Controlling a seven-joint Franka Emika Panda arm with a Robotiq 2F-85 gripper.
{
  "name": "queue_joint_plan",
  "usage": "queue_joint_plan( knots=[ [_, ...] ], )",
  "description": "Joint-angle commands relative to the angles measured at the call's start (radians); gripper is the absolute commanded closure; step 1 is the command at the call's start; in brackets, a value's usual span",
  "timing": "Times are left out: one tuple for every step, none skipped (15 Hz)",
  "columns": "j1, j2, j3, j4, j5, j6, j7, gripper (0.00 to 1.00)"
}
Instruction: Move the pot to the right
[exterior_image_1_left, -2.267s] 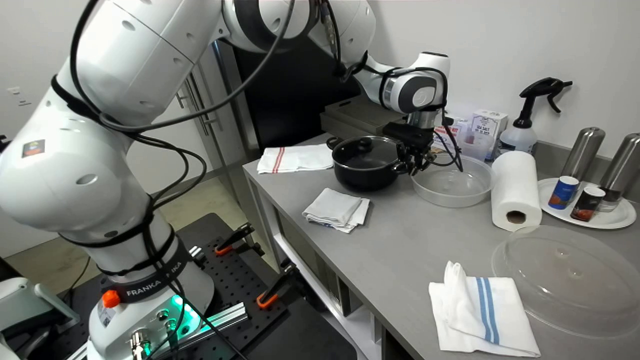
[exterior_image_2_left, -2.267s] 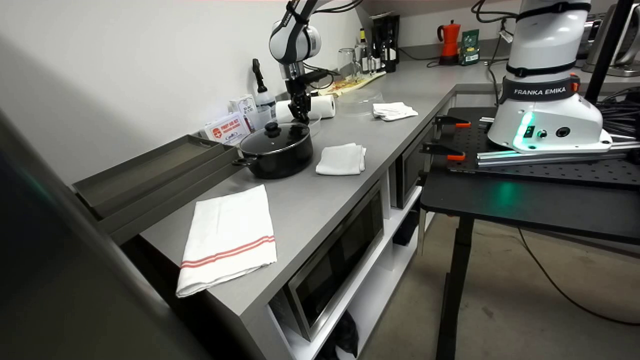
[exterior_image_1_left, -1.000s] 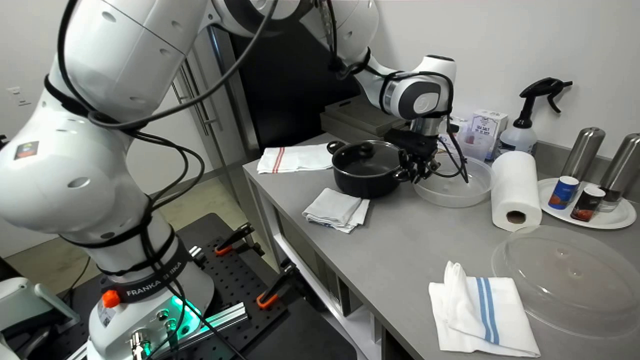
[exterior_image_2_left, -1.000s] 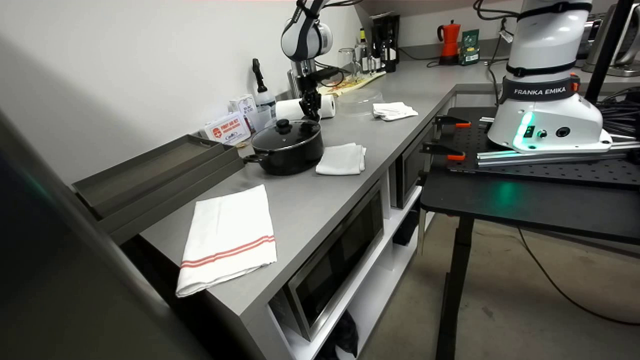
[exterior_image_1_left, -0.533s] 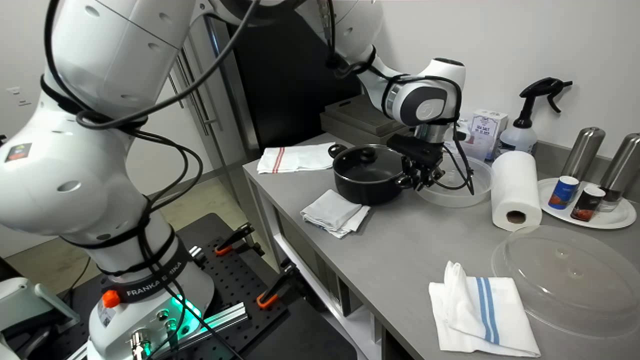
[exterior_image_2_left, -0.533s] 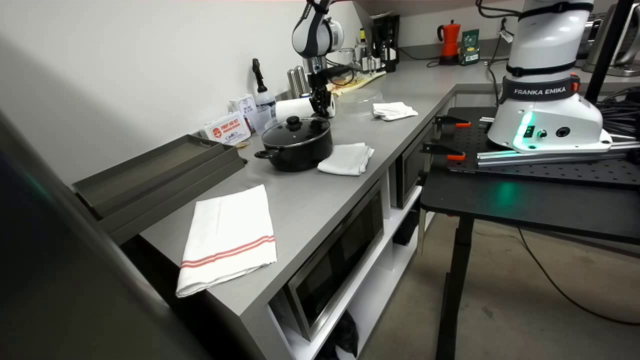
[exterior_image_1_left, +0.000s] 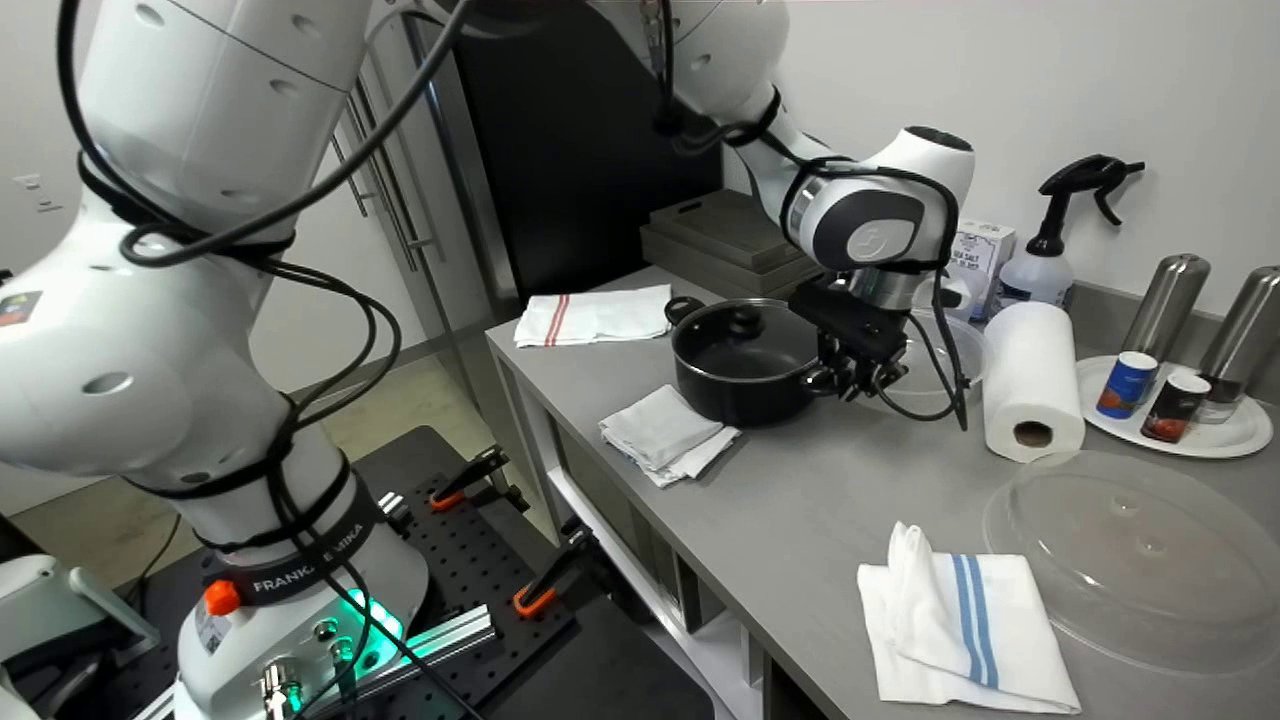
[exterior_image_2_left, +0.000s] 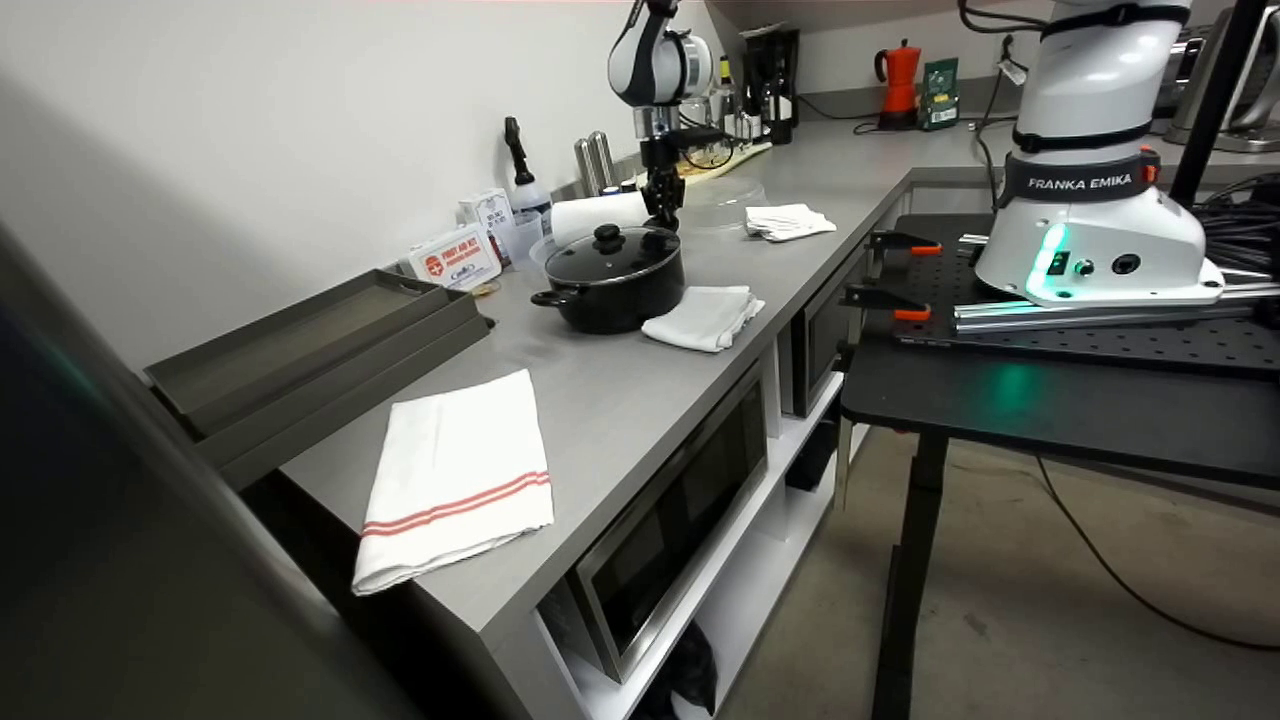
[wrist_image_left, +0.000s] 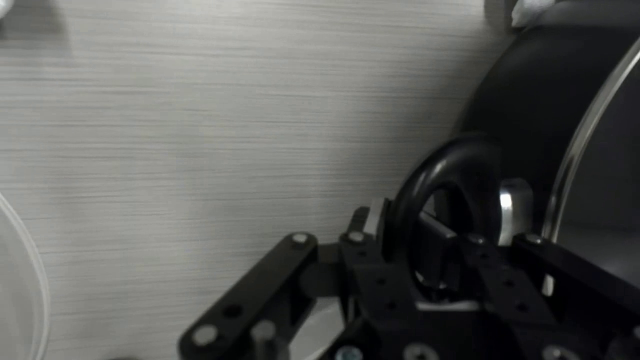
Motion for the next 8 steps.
queue_joint_plan(
  knots=[
    [-0.06, -0.051, 0.024, -0.046, 0.071, 0.004, -0.067, 0.98],
    [-0.073, -0.054, 0.027, -0.048, 0.086, 0.003, -0.08, 0.98],
    [-0.085, -0.057, 0.029, -0.049, 0.102, 0.0, -0.093, 0.98],
    [-0.097, -0.058, 0.031, -0.049, 0.118, -0.002, -0.103, 0.98],
    [-0.108, -0.059, 0.032, -0.049, 0.132, -0.004, -0.115, 0.98],
    [-0.117, -0.06, 0.033, -0.048, 0.144, -0.007, -0.125, 0.98],
    [-0.127, -0.062, 0.034, -0.048, 0.158, -0.009, -0.133, 0.98],
    [-0.137, -0.062, 0.035, -0.048, 0.17, -0.01, -0.143, 0.98]
  ],
)
